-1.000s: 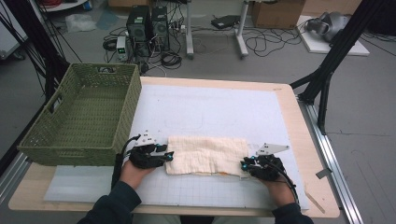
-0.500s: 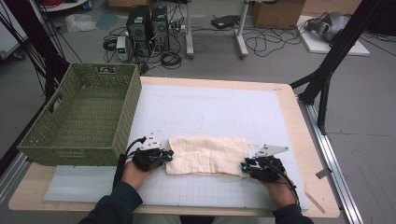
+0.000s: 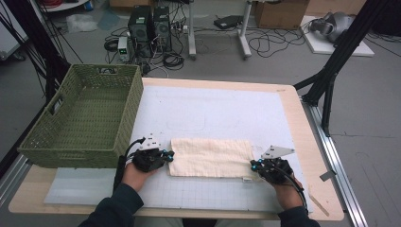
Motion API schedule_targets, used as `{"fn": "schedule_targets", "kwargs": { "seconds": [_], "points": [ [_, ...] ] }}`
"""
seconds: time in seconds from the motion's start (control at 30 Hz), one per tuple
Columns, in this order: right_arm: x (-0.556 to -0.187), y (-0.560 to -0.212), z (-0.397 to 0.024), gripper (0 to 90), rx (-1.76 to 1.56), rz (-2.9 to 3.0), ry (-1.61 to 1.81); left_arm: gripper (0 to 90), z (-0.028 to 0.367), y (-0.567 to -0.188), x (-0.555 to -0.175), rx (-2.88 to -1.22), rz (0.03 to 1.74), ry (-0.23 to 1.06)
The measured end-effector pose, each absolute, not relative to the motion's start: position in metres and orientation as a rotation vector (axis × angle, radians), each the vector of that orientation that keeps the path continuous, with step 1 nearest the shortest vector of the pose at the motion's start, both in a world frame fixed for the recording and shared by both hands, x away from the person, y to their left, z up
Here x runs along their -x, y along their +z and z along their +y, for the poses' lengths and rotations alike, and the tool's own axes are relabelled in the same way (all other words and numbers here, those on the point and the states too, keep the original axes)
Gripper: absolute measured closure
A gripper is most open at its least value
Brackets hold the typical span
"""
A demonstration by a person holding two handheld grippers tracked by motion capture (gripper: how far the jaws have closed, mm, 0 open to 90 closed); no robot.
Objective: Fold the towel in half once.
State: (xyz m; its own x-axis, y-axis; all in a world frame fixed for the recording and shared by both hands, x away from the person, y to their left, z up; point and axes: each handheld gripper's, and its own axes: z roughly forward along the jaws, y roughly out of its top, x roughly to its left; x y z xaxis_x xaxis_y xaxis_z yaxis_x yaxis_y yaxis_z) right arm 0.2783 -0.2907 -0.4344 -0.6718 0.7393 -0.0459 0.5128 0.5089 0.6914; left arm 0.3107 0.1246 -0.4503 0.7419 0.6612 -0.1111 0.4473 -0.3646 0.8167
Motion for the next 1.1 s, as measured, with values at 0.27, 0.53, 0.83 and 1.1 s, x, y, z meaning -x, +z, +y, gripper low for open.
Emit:
{"fn": "schedule_targets", "kwargs": {
  "seconds": [0.27, 0.53, 0.83, 1.1],
  "points": [
    [-0.279, -0.421, -0.296, 62.7, -1.064, 2.326, 1.041, 70.9, 0.136, -0.443, -0.320, -1.915, 0.944, 0.339],
    [-0.311, -0.418, -0.297, 45.4, -1.081, 2.225, 1.086, 47.2, 0.127, -0.430, -0.349, -1.885, 0.962, 0.349],
    [-0.361, -0.430, -0.287, 45.6, -1.171, 2.245, 1.098, 52.4, 0.113, -0.445, -0.377, -1.984, 1.002, 0.289],
    [-0.372, -0.446, -0.283, 80.1, -1.212, 2.393, 1.138, 85.2, 0.116, -0.447, -0.378, -2.025, 0.972, 0.304]
  ]
}}
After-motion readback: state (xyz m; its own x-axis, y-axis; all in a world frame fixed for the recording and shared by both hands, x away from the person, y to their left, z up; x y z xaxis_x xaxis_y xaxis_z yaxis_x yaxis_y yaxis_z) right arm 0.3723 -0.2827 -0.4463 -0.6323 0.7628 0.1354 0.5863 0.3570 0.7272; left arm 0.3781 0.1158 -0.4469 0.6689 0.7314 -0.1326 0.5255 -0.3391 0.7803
